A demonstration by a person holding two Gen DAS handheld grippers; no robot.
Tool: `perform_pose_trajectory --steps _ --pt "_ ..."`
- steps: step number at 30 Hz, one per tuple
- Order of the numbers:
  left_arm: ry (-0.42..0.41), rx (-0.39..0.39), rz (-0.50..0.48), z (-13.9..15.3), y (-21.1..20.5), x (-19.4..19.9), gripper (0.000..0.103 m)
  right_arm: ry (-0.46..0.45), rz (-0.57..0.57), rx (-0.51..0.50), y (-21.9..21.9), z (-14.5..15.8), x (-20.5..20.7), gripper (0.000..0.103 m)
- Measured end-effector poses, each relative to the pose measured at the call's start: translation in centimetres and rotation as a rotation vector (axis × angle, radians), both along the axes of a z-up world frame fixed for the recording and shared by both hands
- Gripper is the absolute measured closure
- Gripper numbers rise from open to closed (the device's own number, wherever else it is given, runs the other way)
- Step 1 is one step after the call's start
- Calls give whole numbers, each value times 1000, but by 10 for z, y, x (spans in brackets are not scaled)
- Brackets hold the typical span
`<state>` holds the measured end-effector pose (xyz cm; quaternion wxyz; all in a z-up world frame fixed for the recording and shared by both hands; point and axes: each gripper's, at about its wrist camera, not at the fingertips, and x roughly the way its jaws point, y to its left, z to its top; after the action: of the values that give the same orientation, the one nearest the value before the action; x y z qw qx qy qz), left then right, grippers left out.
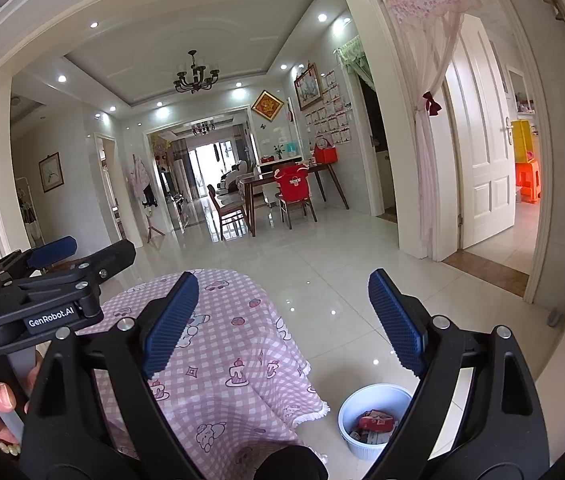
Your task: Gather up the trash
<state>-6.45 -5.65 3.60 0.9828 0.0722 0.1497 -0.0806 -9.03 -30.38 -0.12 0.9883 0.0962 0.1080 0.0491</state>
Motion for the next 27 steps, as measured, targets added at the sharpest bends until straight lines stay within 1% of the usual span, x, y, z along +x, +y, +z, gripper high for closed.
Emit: perform_pose_trajectory --steps 27 --pt "4 6 -5 -2 2 -1 7 -3 5 8 -1 -1 1 17"
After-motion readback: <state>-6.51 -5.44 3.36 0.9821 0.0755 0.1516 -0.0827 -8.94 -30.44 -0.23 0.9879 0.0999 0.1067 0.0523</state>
